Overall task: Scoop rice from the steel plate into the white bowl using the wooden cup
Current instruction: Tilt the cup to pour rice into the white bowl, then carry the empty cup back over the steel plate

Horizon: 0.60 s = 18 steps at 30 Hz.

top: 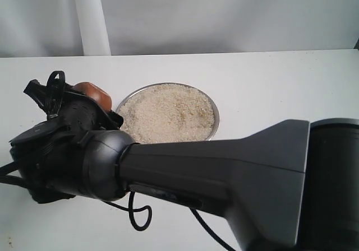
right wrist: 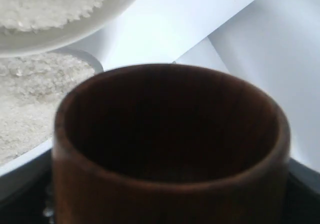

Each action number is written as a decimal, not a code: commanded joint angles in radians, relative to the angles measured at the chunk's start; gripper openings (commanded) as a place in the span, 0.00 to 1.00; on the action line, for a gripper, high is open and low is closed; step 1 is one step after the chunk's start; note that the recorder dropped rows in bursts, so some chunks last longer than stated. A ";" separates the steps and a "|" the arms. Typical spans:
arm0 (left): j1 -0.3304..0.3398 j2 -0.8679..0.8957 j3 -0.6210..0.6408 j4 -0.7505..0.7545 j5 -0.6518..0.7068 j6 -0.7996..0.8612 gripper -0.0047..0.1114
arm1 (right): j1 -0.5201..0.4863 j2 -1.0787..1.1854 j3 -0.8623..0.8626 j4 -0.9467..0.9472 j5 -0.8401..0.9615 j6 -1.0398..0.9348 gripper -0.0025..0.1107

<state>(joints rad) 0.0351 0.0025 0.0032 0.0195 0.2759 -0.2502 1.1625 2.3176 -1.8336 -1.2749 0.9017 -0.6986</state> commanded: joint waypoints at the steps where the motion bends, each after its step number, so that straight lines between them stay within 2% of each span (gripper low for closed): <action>1: -0.005 -0.003 -0.003 -0.002 -0.009 -0.004 0.04 | 0.003 -0.007 -0.007 -0.055 0.008 -0.004 0.02; 11: -0.005 -0.003 -0.003 -0.002 -0.009 -0.004 0.04 | 0.003 0.007 -0.007 -0.060 0.038 -0.021 0.02; 14: -0.005 -0.003 -0.003 -0.002 -0.009 -0.004 0.04 | 0.003 0.003 -0.007 -0.088 0.054 0.040 0.02; 18: -0.005 -0.003 -0.003 -0.002 -0.009 -0.004 0.04 | -0.003 -0.033 -0.007 -0.036 0.014 0.186 0.02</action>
<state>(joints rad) 0.0351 0.0025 0.0032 0.0195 0.2759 -0.2502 1.1625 2.3272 -1.8336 -1.3275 0.9331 -0.6031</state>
